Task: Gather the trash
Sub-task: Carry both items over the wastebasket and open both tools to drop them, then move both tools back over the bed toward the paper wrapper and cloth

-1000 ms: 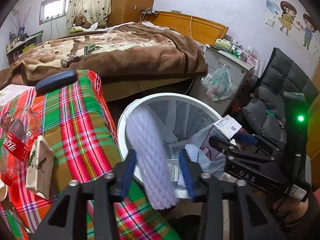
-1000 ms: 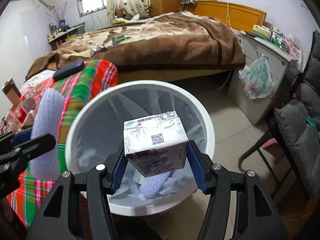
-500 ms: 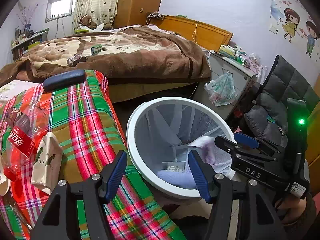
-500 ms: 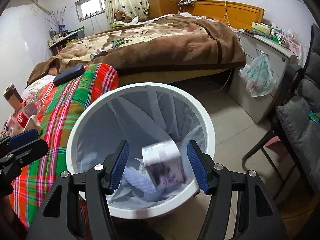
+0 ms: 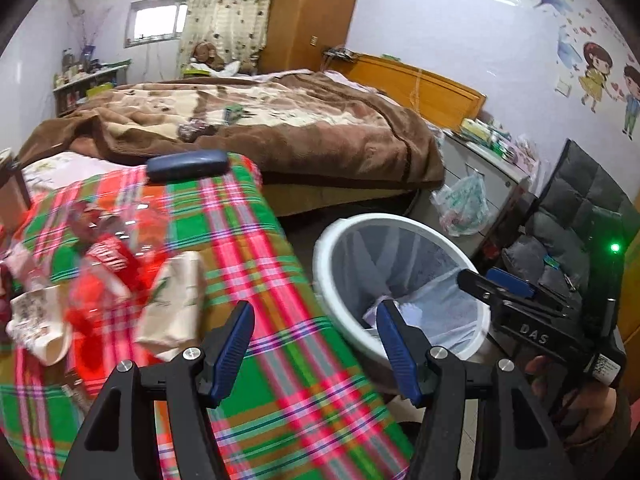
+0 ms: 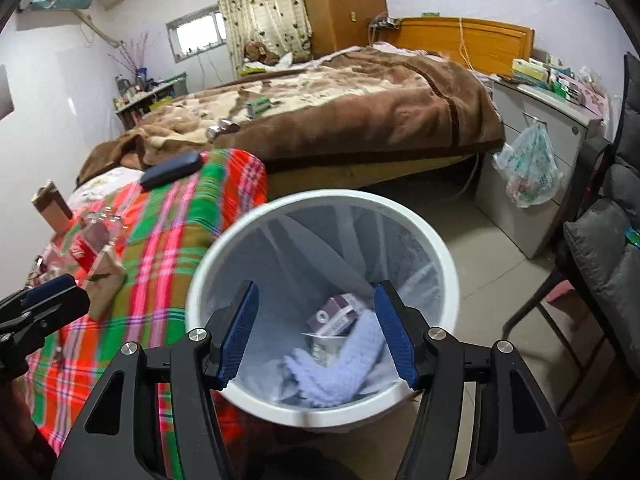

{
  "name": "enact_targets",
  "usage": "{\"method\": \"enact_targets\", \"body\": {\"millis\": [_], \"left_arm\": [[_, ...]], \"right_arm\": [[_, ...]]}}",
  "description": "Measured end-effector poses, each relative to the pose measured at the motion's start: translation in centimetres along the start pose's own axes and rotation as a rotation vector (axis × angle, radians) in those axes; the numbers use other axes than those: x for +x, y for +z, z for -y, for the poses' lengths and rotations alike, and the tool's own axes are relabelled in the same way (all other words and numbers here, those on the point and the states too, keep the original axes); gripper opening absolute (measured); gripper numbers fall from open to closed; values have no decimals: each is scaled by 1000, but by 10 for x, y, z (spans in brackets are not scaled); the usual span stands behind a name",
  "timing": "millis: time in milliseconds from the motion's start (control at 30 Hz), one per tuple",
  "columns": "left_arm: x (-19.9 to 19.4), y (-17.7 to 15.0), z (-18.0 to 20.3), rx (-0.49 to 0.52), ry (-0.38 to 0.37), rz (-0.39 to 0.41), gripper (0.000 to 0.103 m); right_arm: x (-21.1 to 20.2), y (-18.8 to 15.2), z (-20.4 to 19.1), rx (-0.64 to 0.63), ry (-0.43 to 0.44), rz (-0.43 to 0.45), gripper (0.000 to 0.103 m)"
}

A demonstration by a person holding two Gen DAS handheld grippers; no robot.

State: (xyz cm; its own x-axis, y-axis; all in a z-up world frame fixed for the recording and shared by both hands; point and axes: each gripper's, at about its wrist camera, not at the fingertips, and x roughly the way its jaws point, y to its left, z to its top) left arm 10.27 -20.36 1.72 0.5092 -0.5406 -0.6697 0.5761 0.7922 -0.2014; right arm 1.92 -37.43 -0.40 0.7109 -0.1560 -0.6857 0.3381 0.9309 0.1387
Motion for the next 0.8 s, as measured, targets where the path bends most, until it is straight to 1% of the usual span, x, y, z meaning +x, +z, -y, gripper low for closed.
{"method": "enact_targets", "body": {"millis": [133,333,633,800], "left_arm": [[-18,-4,-25,-36,34,21,63],[-44,-17,-67,-93,110,46,63],[-78,-34,-130,-192,213,79,63],[-87,-41,-158,-239,245,84,63]], "right_arm": [[-4,0,-17,-24,21,14,62],[-3,-1,-41,-42,64,22,62],[8,-5,-84,-107,134,-13,62],[13,-8,-107,-136,161,-33,62]]}}
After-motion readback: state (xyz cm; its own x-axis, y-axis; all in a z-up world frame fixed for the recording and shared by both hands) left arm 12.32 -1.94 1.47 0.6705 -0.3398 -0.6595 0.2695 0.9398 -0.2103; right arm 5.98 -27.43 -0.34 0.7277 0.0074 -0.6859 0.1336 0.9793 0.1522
